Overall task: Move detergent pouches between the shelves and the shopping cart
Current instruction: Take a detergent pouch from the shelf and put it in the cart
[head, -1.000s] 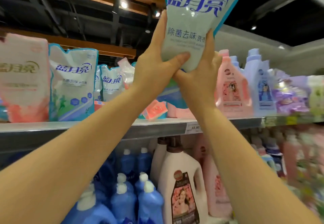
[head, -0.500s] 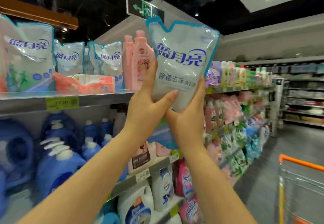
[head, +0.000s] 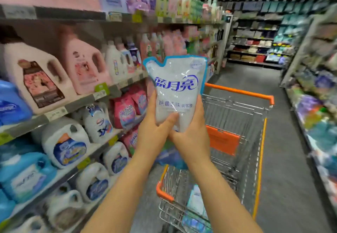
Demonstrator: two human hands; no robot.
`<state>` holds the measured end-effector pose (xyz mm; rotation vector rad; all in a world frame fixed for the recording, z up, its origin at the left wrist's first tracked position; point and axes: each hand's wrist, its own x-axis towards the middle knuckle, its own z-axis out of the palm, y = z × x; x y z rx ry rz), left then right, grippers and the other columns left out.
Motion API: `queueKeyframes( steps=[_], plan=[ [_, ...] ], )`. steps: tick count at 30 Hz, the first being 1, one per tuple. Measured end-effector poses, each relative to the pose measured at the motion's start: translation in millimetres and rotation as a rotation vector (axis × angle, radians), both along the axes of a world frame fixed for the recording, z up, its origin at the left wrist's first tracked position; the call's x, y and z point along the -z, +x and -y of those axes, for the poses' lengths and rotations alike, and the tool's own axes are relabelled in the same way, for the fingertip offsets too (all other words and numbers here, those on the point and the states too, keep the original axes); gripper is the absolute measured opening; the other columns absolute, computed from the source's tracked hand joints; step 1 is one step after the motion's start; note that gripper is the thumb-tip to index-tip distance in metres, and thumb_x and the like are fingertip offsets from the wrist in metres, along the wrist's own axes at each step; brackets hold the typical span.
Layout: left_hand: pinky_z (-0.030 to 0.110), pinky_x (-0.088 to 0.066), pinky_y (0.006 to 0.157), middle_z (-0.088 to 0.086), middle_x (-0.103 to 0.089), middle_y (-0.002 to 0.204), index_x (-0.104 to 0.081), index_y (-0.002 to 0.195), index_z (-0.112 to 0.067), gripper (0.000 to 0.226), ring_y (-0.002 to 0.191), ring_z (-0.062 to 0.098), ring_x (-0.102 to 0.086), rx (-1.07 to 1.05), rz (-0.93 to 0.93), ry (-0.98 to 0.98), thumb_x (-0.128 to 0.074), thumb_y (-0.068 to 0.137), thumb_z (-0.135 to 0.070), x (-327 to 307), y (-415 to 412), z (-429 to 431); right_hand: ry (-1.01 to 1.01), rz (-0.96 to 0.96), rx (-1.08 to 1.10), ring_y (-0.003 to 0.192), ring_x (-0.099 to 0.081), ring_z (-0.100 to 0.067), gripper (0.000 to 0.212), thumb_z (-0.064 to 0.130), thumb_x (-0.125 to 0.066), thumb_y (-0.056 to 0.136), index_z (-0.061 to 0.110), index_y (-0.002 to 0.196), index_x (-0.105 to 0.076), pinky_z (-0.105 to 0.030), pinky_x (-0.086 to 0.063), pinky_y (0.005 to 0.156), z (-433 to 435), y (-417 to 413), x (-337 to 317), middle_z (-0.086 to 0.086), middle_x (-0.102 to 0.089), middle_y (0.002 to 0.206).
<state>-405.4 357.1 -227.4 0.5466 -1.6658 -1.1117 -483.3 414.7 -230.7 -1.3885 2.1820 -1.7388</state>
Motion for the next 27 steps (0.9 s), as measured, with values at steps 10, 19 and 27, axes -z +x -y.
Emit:
queueKeyframes(
  steps=[10, 19, 27],
  plan=[
    [0.021, -0.028, 0.109, -0.009, -0.039, 0.144, -0.033, 0.143, -0.016, 0.060, 0.128, 0.001, -0.040, 0.277, 0.200, 0.350, -0.042, 0.090, -0.042, 152, -148, -34, 0.289, 0.384, 0.167, 0.117, -0.057, -0.018, 0.099, 0.074, -0.055, 0.053, 0.042, 0.141, -0.020, -0.038, -0.049, 0.091, -64, -118, 127, 0.012, -0.052, 0.134],
    [0.046, -0.030, 0.112, 0.001, -0.052, 0.137, -0.047, 0.135, -0.025, 0.072, 0.130, 0.021, -0.046, 0.362, 0.444, 0.723, -0.041, 0.080, -0.071, 293, -235, 49, 0.438, 0.663, 0.194, 0.121, -0.053, -0.017, 0.099, 0.068, -0.063, 0.059, 0.043, 0.143, -0.017, -0.043, -0.045, 0.098, 8, -200, 259, 0.007, -0.051, 0.135],
    [0.044, -0.036, 0.108, -0.003, -0.055, 0.132, -0.053, 0.130, -0.030, 0.072, 0.121, 0.018, -0.051, 0.187, 0.968, 0.926, -0.029, 0.080, -0.076, 398, -238, 92, 0.732, 0.990, 0.089, 0.126, -0.047, -0.022, 0.060, 0.034, -0.055, 0.090, 0.025, 0.144, -0.033, -0.033, -0.035, 0.107, 67, -203, 384, -0.004, -0.044, 0.144]
  ],
)
